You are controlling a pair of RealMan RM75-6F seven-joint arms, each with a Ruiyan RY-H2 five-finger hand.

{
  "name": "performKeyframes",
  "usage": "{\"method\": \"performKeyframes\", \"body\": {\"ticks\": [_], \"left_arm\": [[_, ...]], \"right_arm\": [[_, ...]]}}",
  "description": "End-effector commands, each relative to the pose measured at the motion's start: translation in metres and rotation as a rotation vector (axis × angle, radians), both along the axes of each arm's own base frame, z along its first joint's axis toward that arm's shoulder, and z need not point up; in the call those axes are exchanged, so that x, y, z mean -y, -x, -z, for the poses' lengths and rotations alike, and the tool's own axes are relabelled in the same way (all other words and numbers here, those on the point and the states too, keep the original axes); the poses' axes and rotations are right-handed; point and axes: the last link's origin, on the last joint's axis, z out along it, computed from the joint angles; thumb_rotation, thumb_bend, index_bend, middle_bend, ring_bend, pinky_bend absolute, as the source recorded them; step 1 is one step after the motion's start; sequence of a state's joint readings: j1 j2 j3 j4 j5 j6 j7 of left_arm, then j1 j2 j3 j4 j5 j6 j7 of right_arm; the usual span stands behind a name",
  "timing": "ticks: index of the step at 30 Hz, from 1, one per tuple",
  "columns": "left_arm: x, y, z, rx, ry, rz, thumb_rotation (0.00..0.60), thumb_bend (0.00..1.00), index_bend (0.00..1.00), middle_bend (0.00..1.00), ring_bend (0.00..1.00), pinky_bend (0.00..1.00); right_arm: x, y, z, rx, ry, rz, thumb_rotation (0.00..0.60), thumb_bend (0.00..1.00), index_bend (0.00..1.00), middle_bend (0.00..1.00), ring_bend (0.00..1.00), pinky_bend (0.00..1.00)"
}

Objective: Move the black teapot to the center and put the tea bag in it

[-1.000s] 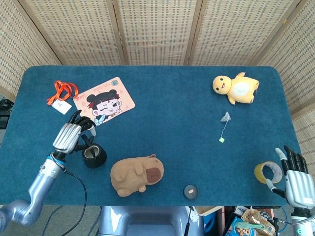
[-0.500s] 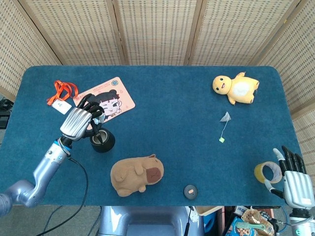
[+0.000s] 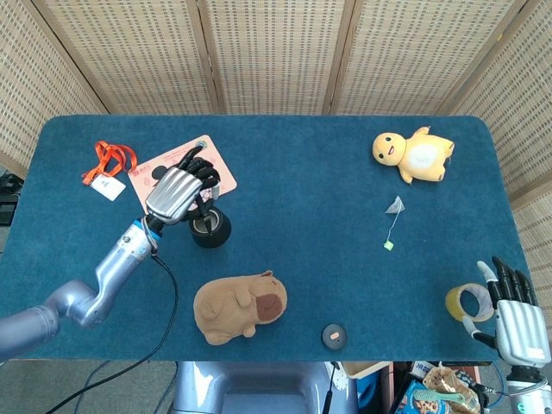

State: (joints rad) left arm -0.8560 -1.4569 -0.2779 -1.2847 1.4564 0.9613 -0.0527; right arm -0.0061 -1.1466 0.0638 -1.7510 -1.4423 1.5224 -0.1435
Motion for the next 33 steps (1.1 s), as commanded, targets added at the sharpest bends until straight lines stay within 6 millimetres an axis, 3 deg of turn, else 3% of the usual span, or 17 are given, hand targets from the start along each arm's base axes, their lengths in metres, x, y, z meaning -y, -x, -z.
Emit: {"method": "performKeyframes", "body": {"ticks": [1, 12, 21, 33], "left_arm": [[-0.007, -0.017, 0.01, -0.009, 0.02, 0.024, 0.6, 0.47, 0.78, 0.38, 0.22, 0.0], [-0.024, -0.077, 0.043, -0.006, 0.052, 0.087, 0.6, 0.47, 0.78, 0.38, 0.22, 0.0], [-0.024, -0.116, 0.074, -0.029, 0.084, 0.111, 0.6, 0.47, 0.78, 0.38, 0.22, 0.0], [-0.018, -0.151, 0.109, -0.035, 0.117, 0.132, 0.6, 0.47, 0.78, 0.38, 0.22, 0.0]], "right_arm": [[0.0, -0.001, 0.0, -0.001, -0.003, -0.004, 0.6, 0.38, 0.0, 0.02, 0.0, 0.02], [-0.002, -0.003, 0.001, -0.003, -0.01, 0.003, 0.6, 0.38, 0.0, 0.02, 0.0, 0.02], [-0.002, -0.003, 0.002, 0.004, -0.017, 0.004, 0.6, 0.38, 0.0, 0.03, 0.0, 0.02], [-0.007, -0.002, -0.001, -0.003, -0.009, 0.016, 0.6, 0.38, 0.0, 0.03, 0.0, 0.02]]}}
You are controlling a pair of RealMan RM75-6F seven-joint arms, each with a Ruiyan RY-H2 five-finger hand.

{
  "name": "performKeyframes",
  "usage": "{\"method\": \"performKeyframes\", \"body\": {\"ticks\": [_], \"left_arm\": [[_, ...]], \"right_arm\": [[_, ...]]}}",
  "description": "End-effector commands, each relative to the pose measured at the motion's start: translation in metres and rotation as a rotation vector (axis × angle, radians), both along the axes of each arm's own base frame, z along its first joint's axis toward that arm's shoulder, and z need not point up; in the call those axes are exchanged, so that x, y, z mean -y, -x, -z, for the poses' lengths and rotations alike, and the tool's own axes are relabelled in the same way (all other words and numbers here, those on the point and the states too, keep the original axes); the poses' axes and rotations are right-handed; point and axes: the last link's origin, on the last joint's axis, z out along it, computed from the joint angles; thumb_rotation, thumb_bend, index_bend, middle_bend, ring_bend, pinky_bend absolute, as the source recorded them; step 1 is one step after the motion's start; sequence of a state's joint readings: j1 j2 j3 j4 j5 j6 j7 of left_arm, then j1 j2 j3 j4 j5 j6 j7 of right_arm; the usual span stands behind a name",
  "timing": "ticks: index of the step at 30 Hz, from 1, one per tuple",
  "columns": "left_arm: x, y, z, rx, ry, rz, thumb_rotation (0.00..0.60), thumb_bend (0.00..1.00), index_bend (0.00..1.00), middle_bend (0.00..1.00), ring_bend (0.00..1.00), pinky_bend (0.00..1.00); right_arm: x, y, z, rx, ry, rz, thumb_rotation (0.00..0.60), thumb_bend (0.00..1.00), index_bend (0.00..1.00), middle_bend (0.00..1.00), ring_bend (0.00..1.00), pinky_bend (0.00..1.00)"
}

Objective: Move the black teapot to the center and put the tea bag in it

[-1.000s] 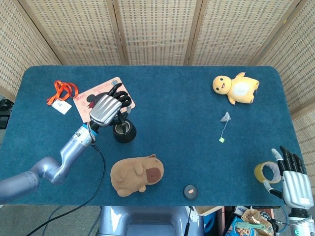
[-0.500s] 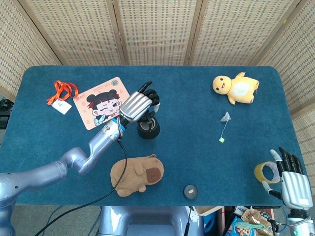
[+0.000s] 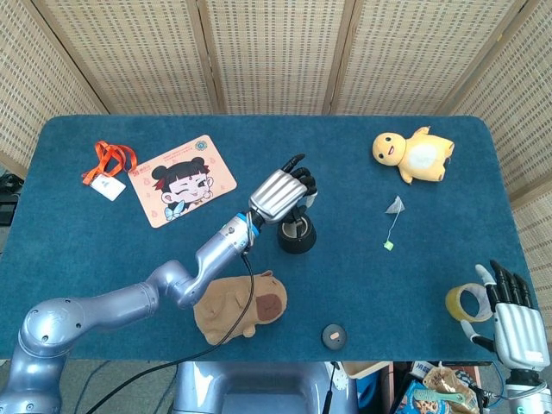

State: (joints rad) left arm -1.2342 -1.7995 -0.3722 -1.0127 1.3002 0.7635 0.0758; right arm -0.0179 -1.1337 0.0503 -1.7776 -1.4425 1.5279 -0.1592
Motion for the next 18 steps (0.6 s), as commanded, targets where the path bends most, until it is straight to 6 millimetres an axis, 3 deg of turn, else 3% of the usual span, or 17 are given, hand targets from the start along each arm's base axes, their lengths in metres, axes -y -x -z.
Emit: {"method": "performKeyframes", "body": {"ticks": [1, 18], "left_arm": [[0.001, -0.006, 0.008, -0.001, 0.009, -0.002, 0.6, 0.47, 0.78, 0.38, 0.22, 0.0], [0.014, -0.016, 0.048, -0.063, 0.031, 0.04, 0.6, 0.47, 0.78, 0.38, 0.22, 0.0]], "right_arm": [[-0.001, 0.0, 0.0, -0.001, 0.0, 0.003, 0.6, 0.38, 0.0, 0.03, 0.0, 0.02], [-0.006, 0.004, 0.0, 0.001, -0.001, 0.03, 0.6, 0.38, 0.0, 0.03, 0.0, 0.02]]}}
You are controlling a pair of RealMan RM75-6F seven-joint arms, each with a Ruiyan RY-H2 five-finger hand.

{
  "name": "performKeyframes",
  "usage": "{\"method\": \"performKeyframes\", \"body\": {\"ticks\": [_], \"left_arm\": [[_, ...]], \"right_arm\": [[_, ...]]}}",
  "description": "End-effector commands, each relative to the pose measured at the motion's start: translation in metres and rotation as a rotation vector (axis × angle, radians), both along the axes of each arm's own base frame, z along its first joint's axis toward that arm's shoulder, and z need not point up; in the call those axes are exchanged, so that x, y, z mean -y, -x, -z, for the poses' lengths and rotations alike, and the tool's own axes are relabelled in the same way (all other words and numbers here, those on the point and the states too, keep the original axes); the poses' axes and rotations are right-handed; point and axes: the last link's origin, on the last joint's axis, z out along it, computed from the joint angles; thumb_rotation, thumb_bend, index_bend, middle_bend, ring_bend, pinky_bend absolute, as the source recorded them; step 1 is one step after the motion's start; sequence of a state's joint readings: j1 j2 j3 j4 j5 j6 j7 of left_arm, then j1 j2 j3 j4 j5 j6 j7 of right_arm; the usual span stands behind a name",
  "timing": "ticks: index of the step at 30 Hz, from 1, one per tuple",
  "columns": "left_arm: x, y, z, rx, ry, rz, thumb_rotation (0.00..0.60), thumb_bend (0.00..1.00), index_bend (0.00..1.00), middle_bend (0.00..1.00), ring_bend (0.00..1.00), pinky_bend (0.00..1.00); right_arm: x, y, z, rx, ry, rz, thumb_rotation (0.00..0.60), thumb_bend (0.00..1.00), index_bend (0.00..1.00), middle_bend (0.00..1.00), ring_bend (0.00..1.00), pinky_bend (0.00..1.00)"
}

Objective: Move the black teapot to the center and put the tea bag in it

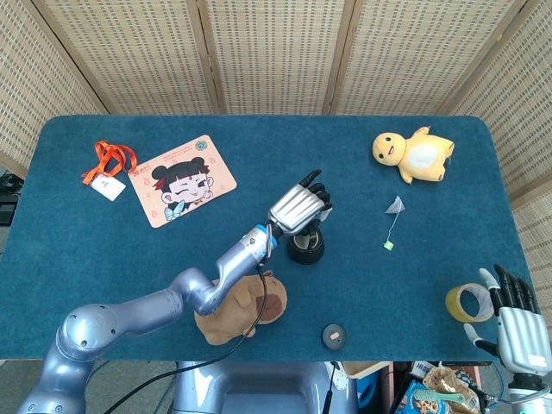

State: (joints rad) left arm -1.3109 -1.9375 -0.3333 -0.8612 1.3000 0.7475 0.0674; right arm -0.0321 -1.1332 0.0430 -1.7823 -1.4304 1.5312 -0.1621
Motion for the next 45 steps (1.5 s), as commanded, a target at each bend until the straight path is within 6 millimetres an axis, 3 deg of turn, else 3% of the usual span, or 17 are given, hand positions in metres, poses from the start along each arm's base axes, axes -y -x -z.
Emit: {"method": "performKeyframes", "body": {"ticks": [1, 20, 32, 36, 45], "left_arm": [[0.003, -0.001, 0.006, -0.008, 0.004, 0.013, 0.6, 0.47, 0.78, 0.38, 0.22, 0.0], [0.011, 0.005, 0.022, -0.05, -0.001, 0.046, 0.6, 0.47, 0.78, 0.35, 0.22, 0.0], [0.01, 0.004, 0.017, -0.022, -0.004, 0.053, 0.6, 0.47, 0.71, 0.32, 0.18, 0.0], [0.011, 0.005, 0.019, -0.039, 0.003, 0.053, 0.6, 0.47, 0.61, 0.28, 0.16, 0.0], [0.012, 0.008, 0.02, -0.072, -0.007, 0.051, 0.6, 0.48, 0.55, 0.25, 0.14, 0.0]], "right_arm": [[-0.001, 0.001, 0.0, 0.0, 0.0, 0.004, 0.6, 0.38, 0.0, 0.03, 0.0, 0.02], [-0.004, 0.003, -0.002, -0.003, 0.007, 0.018, 0.6, 0.38, 0.0, 0.03, 0.0, 0.02], [-0.004, 0.003, -0.001, -0.003, 0.004, 0.021, 0.6, 0.38, 0.0, 0.03, 0.0, 0.02], [-0.004, 0.003, -0.002, -0.003, 0.005, 0.022, 0.6, 0.38, 0.0, 0.03, 0.0, 0.02], [-0.004, 0.003, -0.002, -0.002, 0.005, 0.025, 0.6, 0.38, 0.0, 0.03, 0.0, 0.02]]}}
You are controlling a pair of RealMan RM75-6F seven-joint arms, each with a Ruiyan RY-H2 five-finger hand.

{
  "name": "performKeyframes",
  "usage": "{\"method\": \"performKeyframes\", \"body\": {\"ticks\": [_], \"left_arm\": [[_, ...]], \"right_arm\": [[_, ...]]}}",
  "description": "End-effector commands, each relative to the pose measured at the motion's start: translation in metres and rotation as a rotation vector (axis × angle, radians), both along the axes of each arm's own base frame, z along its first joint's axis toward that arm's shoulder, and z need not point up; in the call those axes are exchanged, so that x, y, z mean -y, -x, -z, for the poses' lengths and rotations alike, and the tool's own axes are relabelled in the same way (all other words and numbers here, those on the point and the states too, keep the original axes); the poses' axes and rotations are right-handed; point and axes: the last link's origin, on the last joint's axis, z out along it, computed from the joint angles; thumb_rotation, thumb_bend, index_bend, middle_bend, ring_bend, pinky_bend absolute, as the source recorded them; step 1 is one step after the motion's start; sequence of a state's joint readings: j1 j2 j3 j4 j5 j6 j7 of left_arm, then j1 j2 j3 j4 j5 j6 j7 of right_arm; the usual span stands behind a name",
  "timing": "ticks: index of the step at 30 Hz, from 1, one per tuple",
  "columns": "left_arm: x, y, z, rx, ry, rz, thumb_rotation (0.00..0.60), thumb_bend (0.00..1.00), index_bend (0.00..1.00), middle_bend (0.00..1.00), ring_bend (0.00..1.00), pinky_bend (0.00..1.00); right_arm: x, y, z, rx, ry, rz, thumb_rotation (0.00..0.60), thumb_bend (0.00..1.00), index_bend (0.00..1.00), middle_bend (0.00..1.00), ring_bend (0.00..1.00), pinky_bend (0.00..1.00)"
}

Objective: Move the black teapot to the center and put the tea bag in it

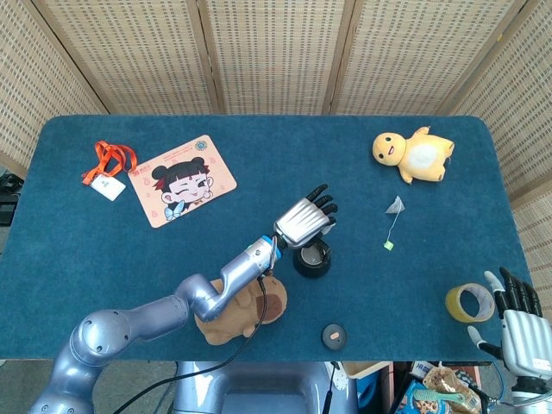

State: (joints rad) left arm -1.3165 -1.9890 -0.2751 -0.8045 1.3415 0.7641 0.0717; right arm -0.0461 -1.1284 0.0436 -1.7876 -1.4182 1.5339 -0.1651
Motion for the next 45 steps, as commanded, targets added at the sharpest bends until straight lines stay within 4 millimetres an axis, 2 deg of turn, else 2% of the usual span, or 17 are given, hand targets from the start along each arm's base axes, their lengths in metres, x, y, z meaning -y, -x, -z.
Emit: {"method": "performKeyframes", "body": {"ticks": [1, 15, 41, 44, 45], "left_arm": [[-0.001, 0.002, 0.0, -0.008, -0.004, -0.007, 0.6, 0.47, 0.55, 0.25, 0.14, 0.0], [-0.003, 0.006, -0.004, -0.009, -0.016, -0.028, 0.6, 0.47, 0.5, 0.24, 0.14, 0.0], [-0.021, 0.016, -0.012, -0.012, -0.063, -0.089, 0.6, 0.48, 0.45, 0.24, 0.14, 0.0], [-0.021, 0.019, -0.011, -0.02, -0.064, -0.096, 0.6, 0.47, 0.4, 0.22, 0.12, 0.0], [-0.022, 0.019, -0.01, -0.023, -0.064, -0.098, 0.6, 0.47, 0.36, 0.2, 0.11, 0.0]], "right_arm": [[0.0, 0.0, 0.0, 0.0, -0.001, 0.0, 0.6, 0.38, 0.0, 0.03, 0.0, 0.02], [0.0, 0.001, 0.0, 0.0, 0.0, 0.003, 0.6, 0.38, 0.0, 0.03, 0.0, 0.03], [0.0, 0.003, 0.0, -0.002, -0.002, 0.015, 0.6, 0.38, 0.0, 0.03, 0.0, 0.03], [0.001, 0.003, 0.0, -0.001, -0.004, 0.015, 0.6, 0.38, 0.0, 0.04, 0.0, 0.03], [0.001, 0.003, 0.0, -0.001, -0.005, 0.016, 0.6, 0.38, 0.0, 0.04, 0.0, 0.03]]}}
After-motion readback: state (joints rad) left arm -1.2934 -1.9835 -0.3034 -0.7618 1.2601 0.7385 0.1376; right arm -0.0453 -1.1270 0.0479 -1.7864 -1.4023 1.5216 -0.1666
